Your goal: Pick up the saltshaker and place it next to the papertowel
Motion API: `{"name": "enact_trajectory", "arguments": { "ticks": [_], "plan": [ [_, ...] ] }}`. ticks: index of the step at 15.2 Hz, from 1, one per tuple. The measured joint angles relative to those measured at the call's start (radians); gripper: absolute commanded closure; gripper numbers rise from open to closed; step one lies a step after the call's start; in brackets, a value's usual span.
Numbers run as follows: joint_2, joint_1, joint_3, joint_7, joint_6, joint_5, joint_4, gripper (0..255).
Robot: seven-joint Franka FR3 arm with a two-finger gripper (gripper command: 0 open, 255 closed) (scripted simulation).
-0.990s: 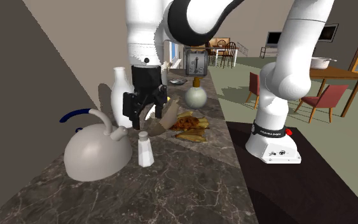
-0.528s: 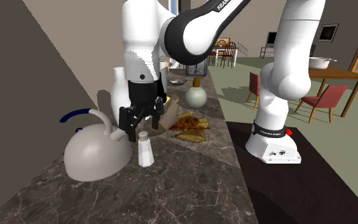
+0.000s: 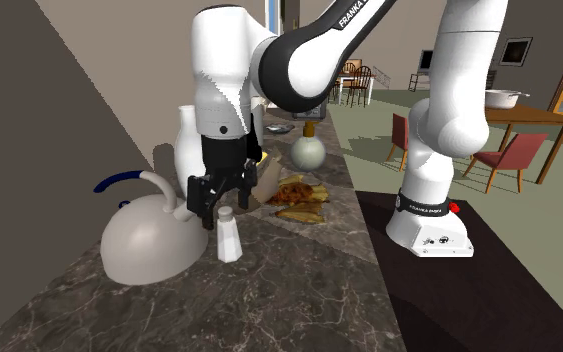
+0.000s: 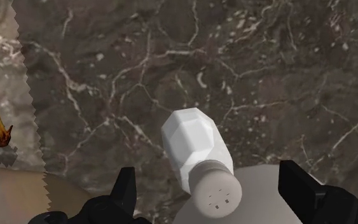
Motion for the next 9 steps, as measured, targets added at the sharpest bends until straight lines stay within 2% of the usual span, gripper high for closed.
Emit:
{"name": "enact_trajectory", "arguments": {
  "ticks": [1, 9],
  "plan": [
    [0.000, 0.000, 0.000, 0.000, 0.000, 0.000, 0.000, 255],
    [0.000, 0.000, 0.000, 0.000, 0.000, 0.000, 0.000, 255]
  ]
}}
